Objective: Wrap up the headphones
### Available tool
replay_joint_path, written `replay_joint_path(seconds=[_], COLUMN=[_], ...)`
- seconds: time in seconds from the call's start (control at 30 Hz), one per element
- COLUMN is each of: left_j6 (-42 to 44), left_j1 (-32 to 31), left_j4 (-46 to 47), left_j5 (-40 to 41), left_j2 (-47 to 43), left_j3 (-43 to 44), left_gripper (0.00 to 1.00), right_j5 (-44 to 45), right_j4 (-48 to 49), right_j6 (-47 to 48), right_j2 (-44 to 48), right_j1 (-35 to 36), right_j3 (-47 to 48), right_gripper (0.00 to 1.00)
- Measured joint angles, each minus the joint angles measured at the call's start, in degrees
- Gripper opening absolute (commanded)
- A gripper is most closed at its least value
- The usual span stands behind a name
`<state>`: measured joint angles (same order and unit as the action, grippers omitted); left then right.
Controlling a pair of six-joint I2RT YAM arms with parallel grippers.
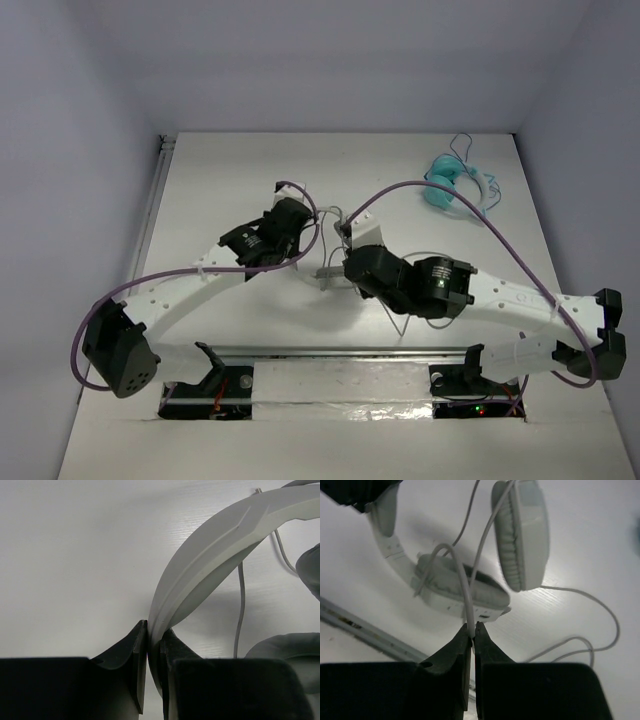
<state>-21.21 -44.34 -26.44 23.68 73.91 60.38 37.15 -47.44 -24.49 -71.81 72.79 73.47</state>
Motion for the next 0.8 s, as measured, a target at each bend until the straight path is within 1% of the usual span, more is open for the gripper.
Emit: replay_joint_path(seconds=[0.23,0.43,0.67,0.8], left_j6=[2.3,3.7,4.2,4.7], left_j1=[-1.5,-1.4,-1.4,-1.4], left_j4=[-2.2,-3.5,-3.4,-3.4], left_j5=[-3.6,-7.5,-15.0,-18.3], left_j2=[-1.8,-5.2,-9.6,-10.7], left_j3=[-2.0,-2.8,-2.8,-2.8], left_gripper=[0.00,0.00,0.00,0.00], right_j5=[8.7,13.6,13.9,12.8], right_j4=[0.2,1.0,5.7,9.4], right_j6=[3.2,5.3,7.7,9.2], right_j2=[-1.2,-1.3,-1.3,-1.0], right_j1=[-2.2,-5.1,-11.1,-12.9], right_j3=[0.0,-0.2,-2.2,-3.1], right_gripper=[0.00,0.00,0.03,0.07])
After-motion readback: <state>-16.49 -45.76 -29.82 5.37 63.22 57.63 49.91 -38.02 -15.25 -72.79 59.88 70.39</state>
